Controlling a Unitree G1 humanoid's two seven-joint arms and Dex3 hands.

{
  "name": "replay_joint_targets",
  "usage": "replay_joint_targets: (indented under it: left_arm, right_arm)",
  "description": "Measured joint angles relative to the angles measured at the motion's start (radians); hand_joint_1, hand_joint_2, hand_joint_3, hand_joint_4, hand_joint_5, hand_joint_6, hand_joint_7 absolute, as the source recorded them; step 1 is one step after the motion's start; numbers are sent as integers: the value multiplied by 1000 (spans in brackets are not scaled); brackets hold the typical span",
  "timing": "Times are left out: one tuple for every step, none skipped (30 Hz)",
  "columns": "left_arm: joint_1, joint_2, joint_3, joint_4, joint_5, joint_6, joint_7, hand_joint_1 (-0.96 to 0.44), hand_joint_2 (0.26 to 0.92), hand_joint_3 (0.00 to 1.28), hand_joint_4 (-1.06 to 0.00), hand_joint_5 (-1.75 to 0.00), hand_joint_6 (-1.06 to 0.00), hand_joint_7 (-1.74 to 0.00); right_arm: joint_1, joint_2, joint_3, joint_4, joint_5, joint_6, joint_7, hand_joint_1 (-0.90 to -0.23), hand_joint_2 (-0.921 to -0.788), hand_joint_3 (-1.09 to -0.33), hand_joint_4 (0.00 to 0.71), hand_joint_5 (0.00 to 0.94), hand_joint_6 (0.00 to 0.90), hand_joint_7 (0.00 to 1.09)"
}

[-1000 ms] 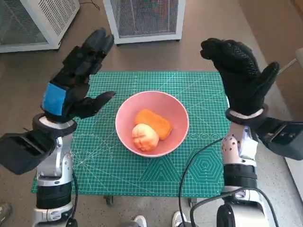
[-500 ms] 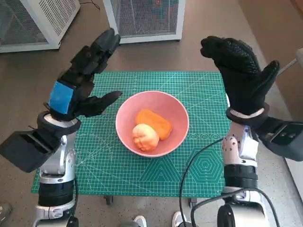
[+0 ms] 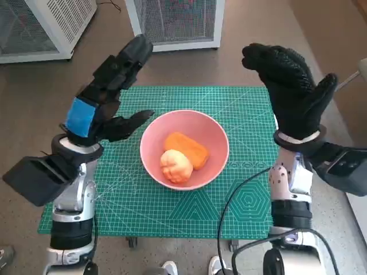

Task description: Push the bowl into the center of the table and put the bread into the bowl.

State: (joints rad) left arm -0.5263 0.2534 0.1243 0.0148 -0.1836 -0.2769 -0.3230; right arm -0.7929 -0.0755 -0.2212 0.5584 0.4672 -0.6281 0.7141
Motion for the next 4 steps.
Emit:
replay_joint_targets:
  left_arm:
    - [0, -3, 0, 0, 8, -2, 7, -507, 921, 271, -255, 0, -323, -56]
    - [0, -6, -1, -1, 16, -3, 13, -503, 921, 271, -255, 0, -322, -57]
    - [0, -10, -2, -2, 22, -4, 20, -496, 921, 270, -255, 0, -322, -58]
    - [0, -14, -4, -2, 28, -6, 28, -492, 921, 270, -254, 0, -322, -59]
  right_arm:
    - [2, 0, 2, -2, 0, 2, 0, -494, -921, -482, 339, 4, 478, 5]
    - [3, 0, 3, -4, 0, 3, 0, -496, -921, -481, 340, 4, 479, 5]
    - [5, 0, 5, -6, 0, 5, 0, -497, -921, -480, 340, 4, 479, 5]
    - [6, 0, 6, -9, 0, 8, 0, -499, -921, -480, 339, 3, 479, 5]
